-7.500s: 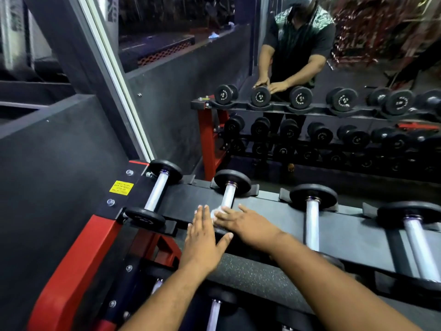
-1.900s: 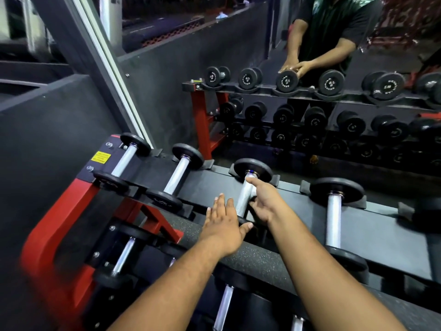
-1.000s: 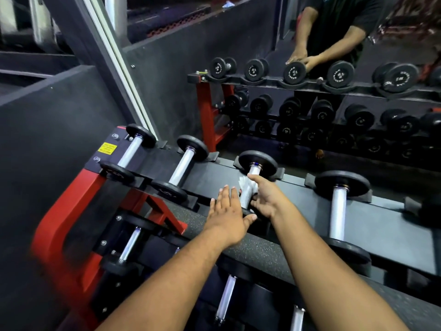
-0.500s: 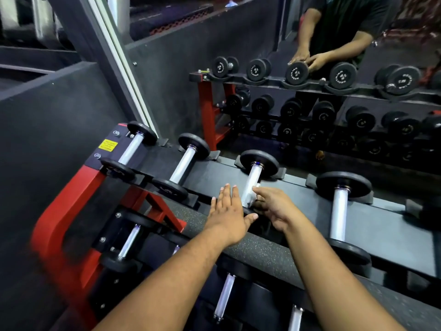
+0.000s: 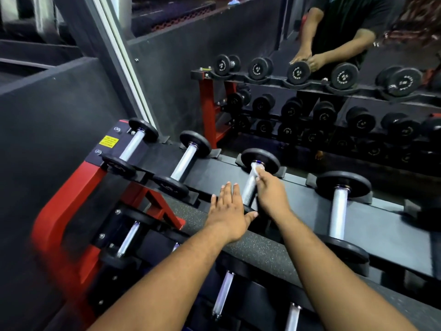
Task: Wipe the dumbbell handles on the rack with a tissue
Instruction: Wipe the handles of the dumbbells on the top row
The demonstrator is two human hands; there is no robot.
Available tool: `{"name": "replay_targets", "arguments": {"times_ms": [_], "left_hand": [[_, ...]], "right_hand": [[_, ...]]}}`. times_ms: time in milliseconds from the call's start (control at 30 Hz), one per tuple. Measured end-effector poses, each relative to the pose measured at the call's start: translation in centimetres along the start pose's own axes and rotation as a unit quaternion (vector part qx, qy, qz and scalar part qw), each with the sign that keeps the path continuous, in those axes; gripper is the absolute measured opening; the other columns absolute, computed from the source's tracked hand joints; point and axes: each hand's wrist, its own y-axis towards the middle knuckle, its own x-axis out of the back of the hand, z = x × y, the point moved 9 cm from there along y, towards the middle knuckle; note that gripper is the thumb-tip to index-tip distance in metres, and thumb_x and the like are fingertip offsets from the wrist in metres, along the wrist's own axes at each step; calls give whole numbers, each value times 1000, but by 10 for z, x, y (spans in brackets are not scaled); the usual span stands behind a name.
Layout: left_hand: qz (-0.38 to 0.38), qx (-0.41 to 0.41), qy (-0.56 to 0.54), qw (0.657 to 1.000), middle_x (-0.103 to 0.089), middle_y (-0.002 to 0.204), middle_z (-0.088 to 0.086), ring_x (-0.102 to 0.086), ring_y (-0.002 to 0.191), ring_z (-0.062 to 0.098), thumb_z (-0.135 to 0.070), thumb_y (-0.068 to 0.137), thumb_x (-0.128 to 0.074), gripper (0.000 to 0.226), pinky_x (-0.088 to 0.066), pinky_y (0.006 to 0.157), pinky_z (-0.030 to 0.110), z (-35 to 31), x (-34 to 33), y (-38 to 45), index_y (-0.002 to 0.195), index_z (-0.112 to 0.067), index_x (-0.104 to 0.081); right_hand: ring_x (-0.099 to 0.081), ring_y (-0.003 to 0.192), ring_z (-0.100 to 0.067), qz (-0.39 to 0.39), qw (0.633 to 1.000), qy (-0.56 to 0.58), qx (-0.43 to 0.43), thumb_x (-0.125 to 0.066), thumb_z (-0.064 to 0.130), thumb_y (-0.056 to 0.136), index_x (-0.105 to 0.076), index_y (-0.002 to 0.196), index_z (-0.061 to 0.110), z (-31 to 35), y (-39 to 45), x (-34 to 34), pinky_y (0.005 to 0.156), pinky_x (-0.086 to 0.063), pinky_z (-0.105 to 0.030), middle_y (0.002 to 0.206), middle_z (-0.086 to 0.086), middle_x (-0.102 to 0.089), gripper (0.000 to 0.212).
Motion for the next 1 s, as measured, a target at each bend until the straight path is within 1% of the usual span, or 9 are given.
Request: {"name": "replay_targets", "arguments": {"times_ms": [100,167,367,467,533,600,667,833,1000], "left_hand": [[3,-1,-8,1000,32,162,10,26,151,23,-62,103,-27,90,13,124,46,0,0,0,154,-10,26],[-2,-3,-10,1000,32,163,11,26,151,23,-61,103,-28,90,12,124,46,1,-1,0,154,-10,26],[-8,0,-8,1000,29,164,10,24,152,22,-63,102,-29,91,11,125,45,1,-1,1,155,-12,24],[-13,1,-15,1000,28,165,8,24,153,21,-63,102,-30,91,11,125,46,2,0,1,156,-12,22],[-14,-1,-25,1000,27,165,7,23,153,21,-63,101,-31,91,11,125,46,2,-1,1,157,-13,21],[-17,-5,-27,999,29,164,7,24,152,21,-63,101,-31,92,11,125,47,2,-1,2,157,-13,22],[-21,-9,-23,999,29,164,8,25,152,22,-63,101,-31,92,10,125,47,2,-1,2,157,-12,22],[-11,-8,-19,1000,29,164,10,24,152,23,-63,102,-29,90,9,125,47,1,0,0,157,-12,22],[-10,-9,-20,1000,29,164,10,24,152,23,-63,102,-30,91,10,125,47,1,-2,0,156,-11,22]], "right_hand": [[-45,135,-32,98,951,-251,149,-35,30,105,-28,151,33,19,-13,-17,98,-39,-37,160,-5,-31,46],[-22,151,-23,186,864,-401,242,-40,22,103,-20,157,28,10,-28,-37,114,-29,-46,167,1,-14,59],[-44,139,-29,129,701,-623,323,-43,28,96,-57,134,14,19,9,-40,105,-39,-50,137,-7,-58,43],[-59,118,-25,168,674,-621,363,-51,32,95,-67,116,20,36,9,-56,104,-40,-49,112,0,-66,29],[-57,119,-20,221,685,-567,401,-52,24,93,-64,121,21,36,-7,-62,112,-30,-51,117,2,-63,31],[-43,138,-11,264,721,-478,428,-51,20,92,-56,136,25,30,-22,-50,119,-16,-57,141,3,-54,45],[-35,145,-8,236,742,-445,442,-53,24,91,-44,148,29,21,-25,-32,119,-13,-62,153,4,-45,58],[2,154,-16,206,813,-465,283,-41,20,101,1,160,26,4,-16,-23,120,-12,-60,168,3,6,72],[3,152,-7,296,806,-411,306,-36,21,105,-7,160,33,-5,-44,-33,122,-2,-52,167,10,4,63]]}}
